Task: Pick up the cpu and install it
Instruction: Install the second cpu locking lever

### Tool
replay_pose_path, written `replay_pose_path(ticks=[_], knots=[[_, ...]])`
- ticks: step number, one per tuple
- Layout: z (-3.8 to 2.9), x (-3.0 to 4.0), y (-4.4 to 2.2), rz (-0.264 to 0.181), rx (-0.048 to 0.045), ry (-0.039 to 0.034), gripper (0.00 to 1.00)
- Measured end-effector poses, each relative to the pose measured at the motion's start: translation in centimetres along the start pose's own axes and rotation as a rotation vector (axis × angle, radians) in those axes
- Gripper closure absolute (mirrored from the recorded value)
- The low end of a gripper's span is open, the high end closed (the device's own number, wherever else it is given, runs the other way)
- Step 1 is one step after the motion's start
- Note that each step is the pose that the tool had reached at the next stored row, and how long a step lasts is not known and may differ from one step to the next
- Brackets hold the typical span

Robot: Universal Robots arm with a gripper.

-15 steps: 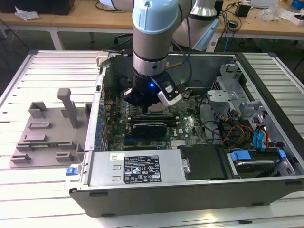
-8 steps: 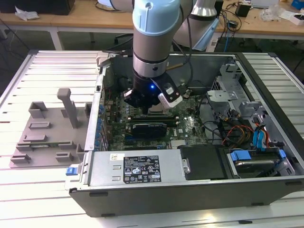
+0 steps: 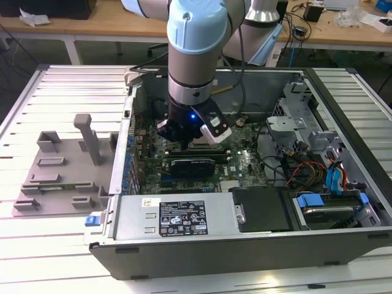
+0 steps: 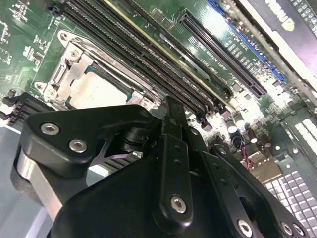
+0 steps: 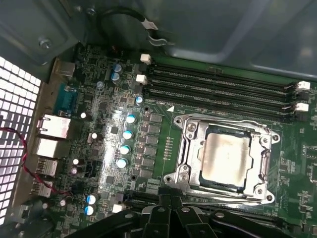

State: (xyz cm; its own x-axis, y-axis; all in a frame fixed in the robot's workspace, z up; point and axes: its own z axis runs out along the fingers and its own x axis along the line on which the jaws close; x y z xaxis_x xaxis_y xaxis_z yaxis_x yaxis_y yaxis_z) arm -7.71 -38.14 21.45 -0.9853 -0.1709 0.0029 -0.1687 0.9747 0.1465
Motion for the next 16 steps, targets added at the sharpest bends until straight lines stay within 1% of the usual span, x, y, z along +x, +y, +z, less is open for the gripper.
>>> replay_pose_path(ticks=[1,2,5,6,7,8,10,12,15,16], knots=[[0.09,0.02,-0.01,0.000,-0.0020,-0.0004,0.89],[0.24,0.06,-0.03,-0.001,-0.0085,-0.0015,0.89],[0.54,0.16,-0.04,-0.002,-0.0222,-0.0037,0.89],[0.63,0.19,-0.06,-0.003,-0.0255,-0.0042,0.89],[0.83,0.24,-0.08,-0.004,-0.0330,-0.0051,0.89],[1.03,0.27,-0.11,-0.004,-0.0380,-0.0060,0.89],[1.29,0.29,-0.13,-0.006,-0.0442,-0.0061,0.89],[1.58,0.26,-0.12,-0.010,-0.0525,-0.0082,0.89],[1.80,0.27,-0.13,-0.014,-0.0587,-0.0076,0.89],[1.81,0.27,-0.13,-0.014,-0.0590,-0.0078,0.89]])
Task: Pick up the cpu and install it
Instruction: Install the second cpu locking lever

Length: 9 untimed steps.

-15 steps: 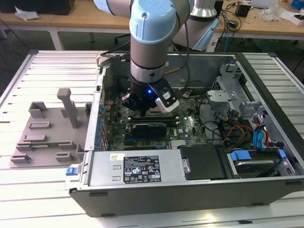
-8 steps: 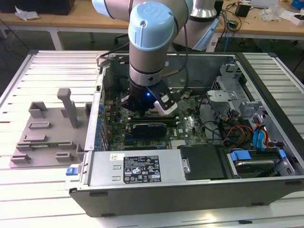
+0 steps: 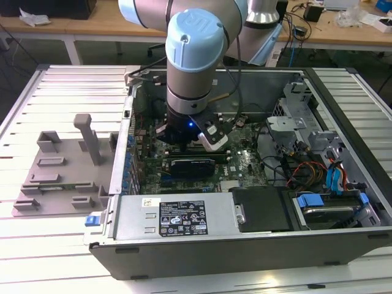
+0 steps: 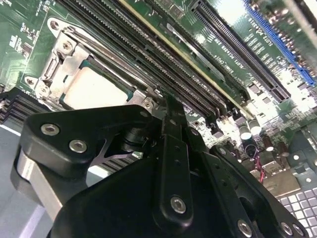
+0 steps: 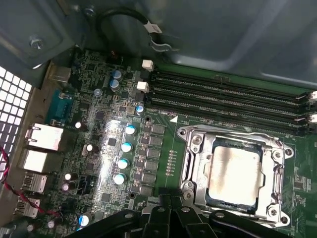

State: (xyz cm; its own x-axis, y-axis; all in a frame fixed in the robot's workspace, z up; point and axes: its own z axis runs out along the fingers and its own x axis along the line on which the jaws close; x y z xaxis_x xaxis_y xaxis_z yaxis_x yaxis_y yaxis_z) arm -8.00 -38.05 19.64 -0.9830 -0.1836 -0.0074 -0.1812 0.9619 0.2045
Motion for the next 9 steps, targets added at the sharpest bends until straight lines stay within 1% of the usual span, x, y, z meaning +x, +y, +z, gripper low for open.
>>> replay_pose_path(ticks=[1,2,3,9], knots=[[-0.08,0.02,0.05,-0.002,-0.0005,-0.0046,0.89],[-0.31,0.03,0.10,-0.003,-0.0001,-0.0082,0.89],[-0.38,0.06,0.07,-0.003,0.0012,-0.0080,0.89],[-0.32,0.08,0.00,-0.002,0.0020,-0.0076,0.89]])
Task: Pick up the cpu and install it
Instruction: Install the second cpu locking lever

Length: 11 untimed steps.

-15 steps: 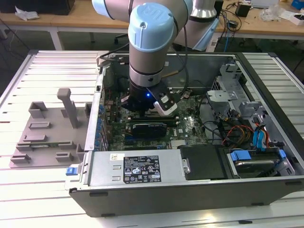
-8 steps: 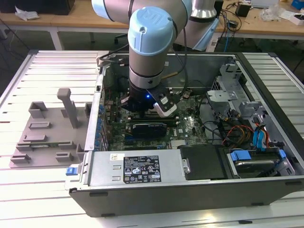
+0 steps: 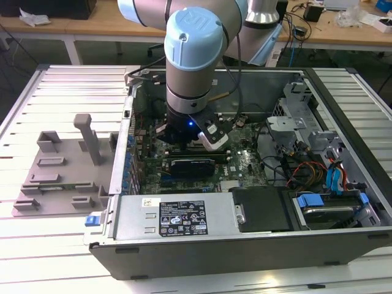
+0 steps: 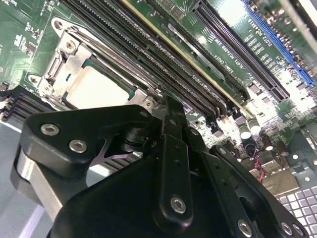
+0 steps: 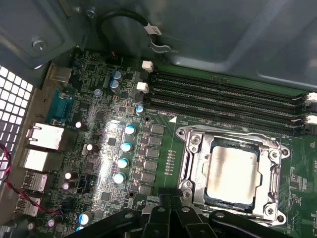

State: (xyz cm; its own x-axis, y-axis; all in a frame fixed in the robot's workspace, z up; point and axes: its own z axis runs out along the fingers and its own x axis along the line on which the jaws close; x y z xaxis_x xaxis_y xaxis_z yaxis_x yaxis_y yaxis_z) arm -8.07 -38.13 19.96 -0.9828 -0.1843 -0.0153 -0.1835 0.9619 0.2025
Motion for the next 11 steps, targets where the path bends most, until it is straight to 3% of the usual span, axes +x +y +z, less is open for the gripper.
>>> replay_pose_path(ticks=[6,8,10,11], knots=[[-0.10,-0.03,0.04,0.000,-0.0005,-0.0008,0.89],[-1.44,-0.05,0.38,0.000,0.0024,-0.0006,0.89],[-1.79,-0.21,0.67,0.000,0.0190,0.0024,0.89],[-1.78,-0.34,0.74,0.000,0.0354,0.0056,0.89]])
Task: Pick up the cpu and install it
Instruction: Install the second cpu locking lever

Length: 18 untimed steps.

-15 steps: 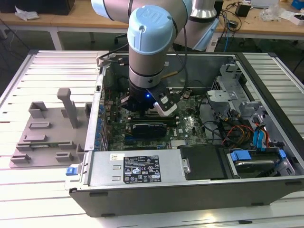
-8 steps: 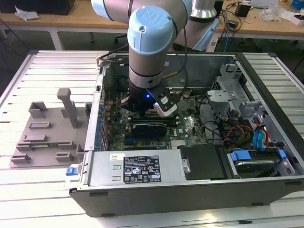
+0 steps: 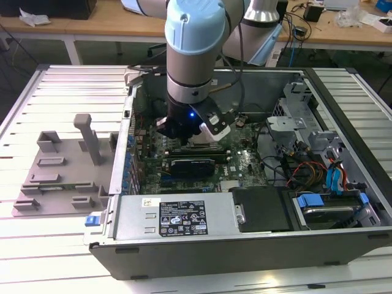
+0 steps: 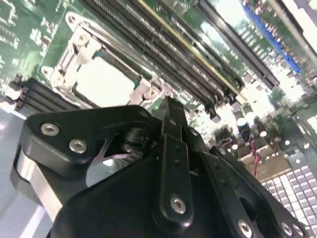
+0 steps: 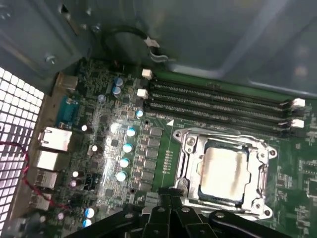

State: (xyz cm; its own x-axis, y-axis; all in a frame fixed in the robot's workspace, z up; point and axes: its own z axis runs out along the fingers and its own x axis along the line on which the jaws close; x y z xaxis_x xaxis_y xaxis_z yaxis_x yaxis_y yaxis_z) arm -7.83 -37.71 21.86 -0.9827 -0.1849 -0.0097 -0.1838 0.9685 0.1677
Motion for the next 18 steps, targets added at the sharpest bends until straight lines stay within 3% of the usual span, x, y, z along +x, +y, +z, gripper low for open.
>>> replay_pose_path(ticks=[2,3,4,5,6,7,11,12,13,14,18], knots=[[0.02,-0.25,0.11,0.001,0.0341,0.0063,0.89],[0.04,-0.48,0.20,0.001,0.0624,0.0119,0.89],[0.05,-0.62,0.26,0.002,0.0793,0.0152,0.89],[0.09,-0.86,0.38,0.002,0.1028,0.0199,0.89],[0.13,-1.21,0.63,0.003,0.1314,0.0259,0.89],[0.18,-1.50,0.84,0.003,0.1471,0.0290,0.89],[0.32,-2.43,1.56,0.005,0.1930,0.0401,0.89],[0.38,-2.83,1.89,0.005,0.2093,0.0446,0.89],[0.49,-3.61,2.52,0.006,0.2158,0.0493,0.89],[0.55,-4.03,2.80,0.006,0.2166,0.0517,0.89],[0.72,-5.17,3.72,0.006,0.2174,0.0583,0.89]])
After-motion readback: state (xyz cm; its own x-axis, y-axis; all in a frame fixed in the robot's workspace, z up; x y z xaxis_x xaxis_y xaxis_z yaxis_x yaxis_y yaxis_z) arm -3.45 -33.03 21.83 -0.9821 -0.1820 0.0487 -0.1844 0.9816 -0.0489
